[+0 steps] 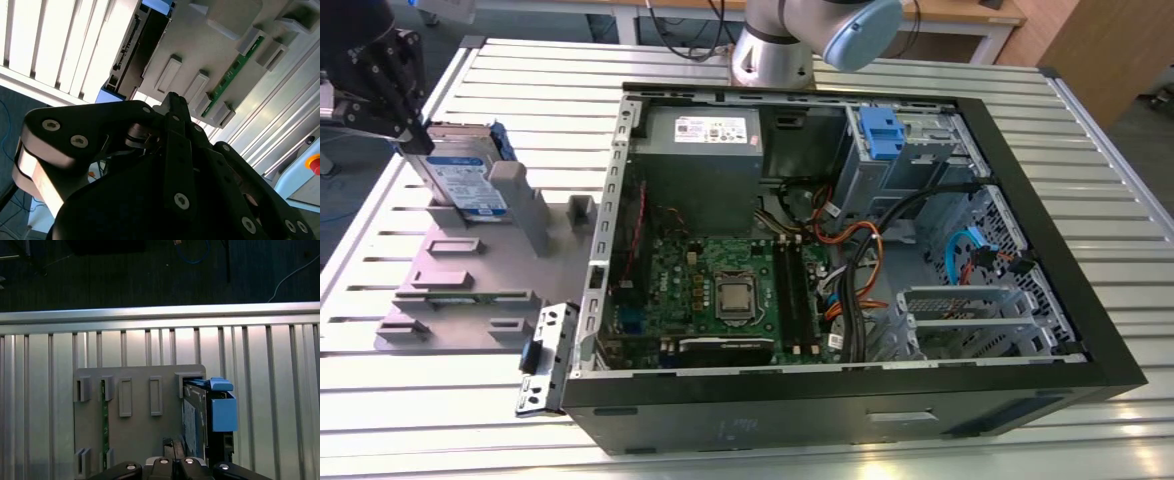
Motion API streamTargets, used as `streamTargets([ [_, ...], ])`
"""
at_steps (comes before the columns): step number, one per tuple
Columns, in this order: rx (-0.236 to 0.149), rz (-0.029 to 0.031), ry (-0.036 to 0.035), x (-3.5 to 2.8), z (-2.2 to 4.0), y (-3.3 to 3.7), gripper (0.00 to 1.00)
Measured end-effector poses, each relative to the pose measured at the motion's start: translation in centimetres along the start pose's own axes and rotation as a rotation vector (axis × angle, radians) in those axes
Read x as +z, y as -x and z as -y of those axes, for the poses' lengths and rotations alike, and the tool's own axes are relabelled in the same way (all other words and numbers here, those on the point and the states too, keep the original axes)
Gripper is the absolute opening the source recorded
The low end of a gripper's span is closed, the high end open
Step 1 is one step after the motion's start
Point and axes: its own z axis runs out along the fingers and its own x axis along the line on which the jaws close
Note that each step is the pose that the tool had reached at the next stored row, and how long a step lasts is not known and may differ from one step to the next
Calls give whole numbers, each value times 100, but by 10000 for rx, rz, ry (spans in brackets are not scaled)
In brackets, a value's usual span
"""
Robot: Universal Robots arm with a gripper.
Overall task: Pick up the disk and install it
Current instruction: 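Pick up the disk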
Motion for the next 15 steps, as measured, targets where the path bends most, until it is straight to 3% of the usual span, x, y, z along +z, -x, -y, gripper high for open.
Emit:
streamTargets([
  [2,0,0,0,0,0,0,11],
  [4,0,0,0,0,0,0,24],
  [5,-1,0,0,0,0,0,24],
  [8,-1,0,0,0,0,0,41],
  [9,-2,0,0,0,0,0,41],
  [10,-2,0,0,0,0,0,47],
  [15,-3,0,0,0,0,0,47],
])
